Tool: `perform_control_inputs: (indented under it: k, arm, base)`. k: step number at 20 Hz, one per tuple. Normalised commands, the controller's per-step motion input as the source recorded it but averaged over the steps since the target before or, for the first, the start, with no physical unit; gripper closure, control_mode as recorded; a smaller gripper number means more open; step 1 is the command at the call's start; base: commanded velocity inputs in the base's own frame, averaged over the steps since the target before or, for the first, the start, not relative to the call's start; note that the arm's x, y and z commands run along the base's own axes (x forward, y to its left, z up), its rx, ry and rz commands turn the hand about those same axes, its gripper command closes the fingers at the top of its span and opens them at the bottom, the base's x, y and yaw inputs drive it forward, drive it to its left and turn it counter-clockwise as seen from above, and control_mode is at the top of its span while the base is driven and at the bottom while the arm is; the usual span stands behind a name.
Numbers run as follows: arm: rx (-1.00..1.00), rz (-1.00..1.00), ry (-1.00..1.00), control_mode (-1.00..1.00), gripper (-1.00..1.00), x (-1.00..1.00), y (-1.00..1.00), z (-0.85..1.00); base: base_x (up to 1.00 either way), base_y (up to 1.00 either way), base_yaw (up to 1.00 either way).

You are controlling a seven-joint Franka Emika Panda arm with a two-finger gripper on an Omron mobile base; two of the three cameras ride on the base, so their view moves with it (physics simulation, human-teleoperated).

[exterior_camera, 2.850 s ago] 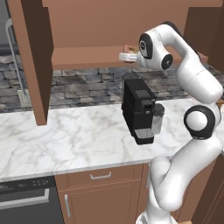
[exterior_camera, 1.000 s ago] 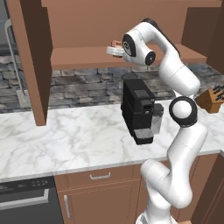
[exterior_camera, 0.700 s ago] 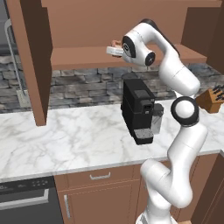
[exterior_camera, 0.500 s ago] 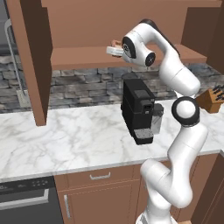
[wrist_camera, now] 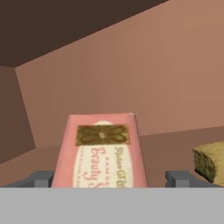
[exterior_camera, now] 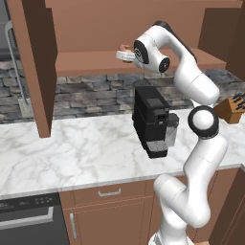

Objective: Pick up the sponge and bar soap from the sink, and place them back in the cabinet, and close the cabinet doors.

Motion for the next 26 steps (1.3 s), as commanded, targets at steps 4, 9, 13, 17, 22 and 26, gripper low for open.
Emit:
perform_control_inputs:
  k: [4,9,13,17,22,26]
  arm:
    - [0.0,0.0,0.0,-1.0,-1.0,-0.02,0.0,0.0]
    - [0.0,0.0,-0.05,-1.0,-1.0,-0.14,0.0,0.08]
    - [0.0,0.0,-0.09,-1.0,-1.0,-0.21,0.0,0.19]
    - [0.0,0.0,-0.06,-1.0,-1.0,-0.29,0.0,0.14]
    - [-0.01,0.0,-0.04,-1.0,-1.0,-0.63,0.0,0.05]
    - [-0.04,0.0,-0.06,-1.0,-1.0,-0.73,0.0,0.0]
  base:
    - [0.0,0.0,0.0]
    - [0.0,0.0,0.0]
    - [0.0,0.0,0.0]
    - [0.0,0.0,0.0]
    - [0.0,0.0,0.0]
    - [0.0,0.0,0.0]
